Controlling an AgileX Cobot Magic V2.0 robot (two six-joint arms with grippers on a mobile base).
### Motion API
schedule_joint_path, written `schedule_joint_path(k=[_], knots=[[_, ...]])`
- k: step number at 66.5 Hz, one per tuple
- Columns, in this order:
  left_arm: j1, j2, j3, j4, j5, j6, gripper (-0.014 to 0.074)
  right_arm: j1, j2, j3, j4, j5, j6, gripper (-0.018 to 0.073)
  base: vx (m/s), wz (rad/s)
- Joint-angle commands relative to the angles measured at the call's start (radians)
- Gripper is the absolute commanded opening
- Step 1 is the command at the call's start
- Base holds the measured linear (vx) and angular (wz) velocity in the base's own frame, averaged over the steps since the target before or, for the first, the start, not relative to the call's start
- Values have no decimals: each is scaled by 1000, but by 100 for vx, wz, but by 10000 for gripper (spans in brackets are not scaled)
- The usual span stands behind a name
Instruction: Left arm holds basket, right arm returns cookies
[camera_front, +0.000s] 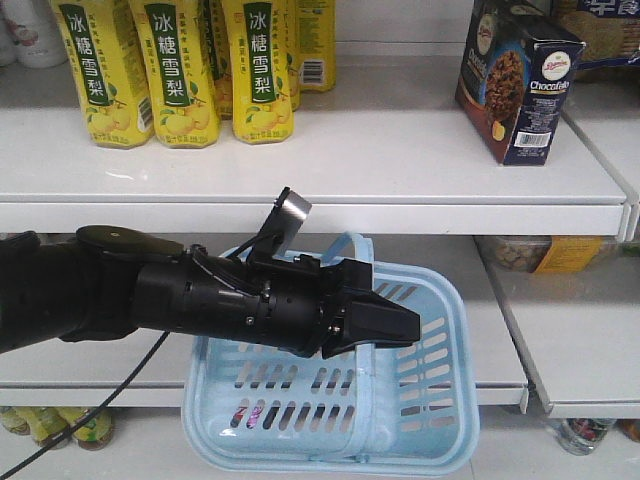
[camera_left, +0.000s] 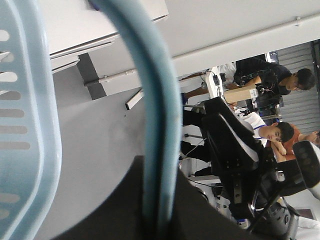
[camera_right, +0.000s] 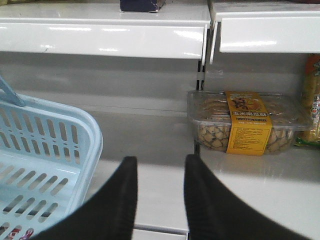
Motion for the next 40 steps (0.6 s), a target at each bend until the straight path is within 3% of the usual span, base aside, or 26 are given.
schedule_joint_path(k=[1,40], knots=[[10,-38,-29,-112,-19,-3,-3,-4,8,-29,-8,-89,-3,-2,0,0],[10,-38,-29,-112,-19,-3,-3,-4,8,-29,-8,-87,-3,-11,0,0]])
